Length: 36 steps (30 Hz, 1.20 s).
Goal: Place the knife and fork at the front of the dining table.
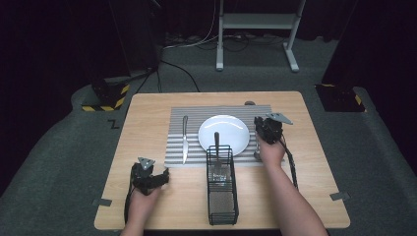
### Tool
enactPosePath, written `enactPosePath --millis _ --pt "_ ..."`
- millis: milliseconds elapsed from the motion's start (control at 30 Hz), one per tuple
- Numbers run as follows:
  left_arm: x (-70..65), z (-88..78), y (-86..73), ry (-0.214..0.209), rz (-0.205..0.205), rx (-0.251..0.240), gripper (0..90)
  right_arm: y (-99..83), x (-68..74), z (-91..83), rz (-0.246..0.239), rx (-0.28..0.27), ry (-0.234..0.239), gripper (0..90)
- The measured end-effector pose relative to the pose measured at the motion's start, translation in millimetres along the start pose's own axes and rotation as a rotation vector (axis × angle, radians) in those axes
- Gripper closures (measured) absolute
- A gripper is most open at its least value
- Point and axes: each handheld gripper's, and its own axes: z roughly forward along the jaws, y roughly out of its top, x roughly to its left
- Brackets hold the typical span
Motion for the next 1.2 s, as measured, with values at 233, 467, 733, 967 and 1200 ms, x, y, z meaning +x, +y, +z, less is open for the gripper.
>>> enactPosePath --millis 233,467,733,967,1200 --pt "-0.1 0.0 0.0 0.001 0.0 0.0 17.1 -13.6 -4.7 -11.2 -0.041 0.057 -0.036 82.6" --pt "0.2 0.0 0.0 -0.002 0.0 0.0 17.1 -28.6 -13.0 7.8 -0.061 0.241 -0.072 86.0" --pt "0.3 0.0 0.0 -0.003 0.001 0.0 17.1 -27.7 -6.8 14.6 -0.099 0.274 -0.07 84.7" --pt "0.3 0.0 0.0 -0.003 0.001 0.0 17.1 -25.5 -11.8 -7.0 -0.084 0.175 -0.065 73.6" --pt "0.4 0.0 0.0 -0.004 0.001 0.0 17.1 -24.2 -4.4 -51.4 -0.089 0.042 -0.029 62.4"
